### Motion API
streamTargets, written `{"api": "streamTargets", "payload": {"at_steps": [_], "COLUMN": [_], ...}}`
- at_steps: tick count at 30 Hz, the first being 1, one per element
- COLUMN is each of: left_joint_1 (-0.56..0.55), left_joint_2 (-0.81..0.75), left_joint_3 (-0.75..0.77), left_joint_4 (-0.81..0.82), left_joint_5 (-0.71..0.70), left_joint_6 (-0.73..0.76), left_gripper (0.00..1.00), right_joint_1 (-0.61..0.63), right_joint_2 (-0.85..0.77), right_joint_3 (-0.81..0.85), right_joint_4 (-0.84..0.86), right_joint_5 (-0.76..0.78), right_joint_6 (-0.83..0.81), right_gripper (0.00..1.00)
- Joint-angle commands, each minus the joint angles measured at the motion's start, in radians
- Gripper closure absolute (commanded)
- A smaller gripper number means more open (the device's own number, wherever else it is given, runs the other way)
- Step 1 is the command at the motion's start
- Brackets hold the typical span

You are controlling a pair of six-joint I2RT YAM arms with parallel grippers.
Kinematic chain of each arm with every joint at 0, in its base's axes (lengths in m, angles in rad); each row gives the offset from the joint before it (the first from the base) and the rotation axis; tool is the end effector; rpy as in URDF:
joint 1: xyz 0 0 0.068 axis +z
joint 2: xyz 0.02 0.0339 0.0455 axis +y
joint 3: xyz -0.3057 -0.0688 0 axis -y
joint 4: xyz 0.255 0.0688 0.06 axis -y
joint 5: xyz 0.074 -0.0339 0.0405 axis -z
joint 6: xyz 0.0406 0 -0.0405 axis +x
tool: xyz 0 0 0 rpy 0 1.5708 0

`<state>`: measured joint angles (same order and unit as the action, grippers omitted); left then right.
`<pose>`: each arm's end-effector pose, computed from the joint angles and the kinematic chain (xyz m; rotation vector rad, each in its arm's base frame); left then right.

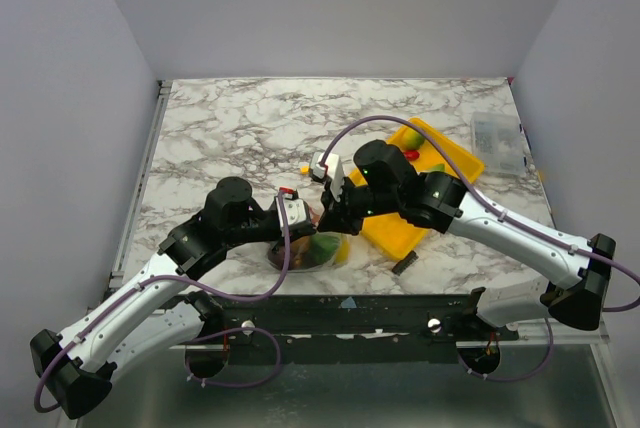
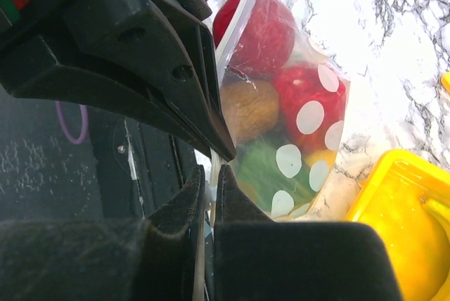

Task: Place the food in the zip-top bag and seal the zipper
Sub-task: Zip the zipper food storage bag at the center of the board.

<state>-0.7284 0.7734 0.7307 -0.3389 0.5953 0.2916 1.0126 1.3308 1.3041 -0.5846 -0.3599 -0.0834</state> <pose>0.1031 -0.1225 0.3360 1.2987 1.4971 -0.8655 0.1444 0.2583 0.3993 -1.3705 1.8316 0.9013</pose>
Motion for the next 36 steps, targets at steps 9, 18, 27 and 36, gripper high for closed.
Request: {"api": "streamTargets", "payload": {"at_steps": [9, 18, 27, 36], "left_joint_1": [0.0, 0.0, 0.003, 0.006], "left_joint_2": [0.0, -0.011, 0.025, 0.001], "left_joint_3": [0.006, -0.005, 0.008, 0.002], "left_joint_4": [0.014, 0.018, 0.019, 0.02], "left_joint_5": [0.049, 0.03, -0.003, -0.015], "left_joint_6": [0.001, -0.002, -0.003, -0.014], "left_gripper": [1.0, 1.0, 1.0, 1.0], "right_joint_1": [0.0, 0.0, 0.0, 0.0], "right_joint_2": [-0.006, 0.003, -0.11, -0.007], "right_joint_3": [-0.116, -0.113, -0.036, 0.088], "right_joint_4": [0.286, 0.265, -0.069, -0.202], "right_joint_5": [-0.062, 0.024, 0.159, 0.053], "right_joint_6": [0.079, 0.154, 0.158, 0.071], "right_gripper": [1.0, 0.93, 0.44, 0.61]}}
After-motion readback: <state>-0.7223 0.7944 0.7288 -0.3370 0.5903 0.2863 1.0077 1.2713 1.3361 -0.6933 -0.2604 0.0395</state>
